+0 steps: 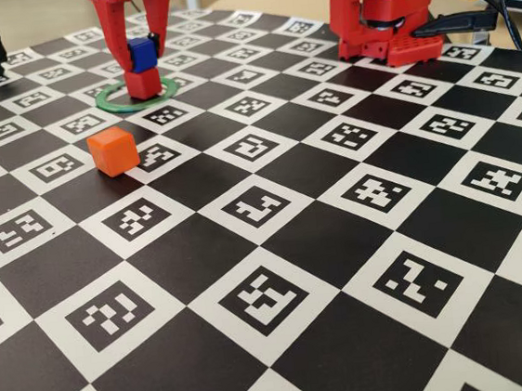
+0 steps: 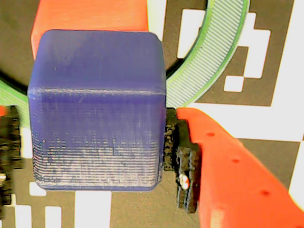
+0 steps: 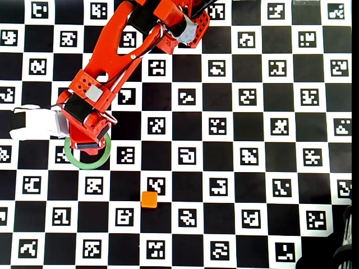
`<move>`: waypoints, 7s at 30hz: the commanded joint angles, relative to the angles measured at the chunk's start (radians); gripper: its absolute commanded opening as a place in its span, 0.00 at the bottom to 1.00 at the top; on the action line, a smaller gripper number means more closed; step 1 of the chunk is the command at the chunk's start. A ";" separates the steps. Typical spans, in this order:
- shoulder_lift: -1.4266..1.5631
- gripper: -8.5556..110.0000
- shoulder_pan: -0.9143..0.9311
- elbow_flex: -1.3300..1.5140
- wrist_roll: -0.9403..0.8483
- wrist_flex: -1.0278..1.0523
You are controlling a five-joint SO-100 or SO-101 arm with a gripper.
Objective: Grab the red cube then put it in the green circle then put the blue cube on top and finally the orange cube on top
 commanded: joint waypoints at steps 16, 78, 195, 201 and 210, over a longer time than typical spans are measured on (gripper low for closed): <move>0.164 0.39 -0.011 -0.008 -0.002 0.018; -0.135 0.41 -0.437 -0.706 0.399 0.333; -0.089 0.14 -0.420 -0.624 0.419 0.268; 0.141 0.14 -0.339 -0.357 0.305 0.268; 0.354 0.14 -0.233 -0.255 0.183 0.339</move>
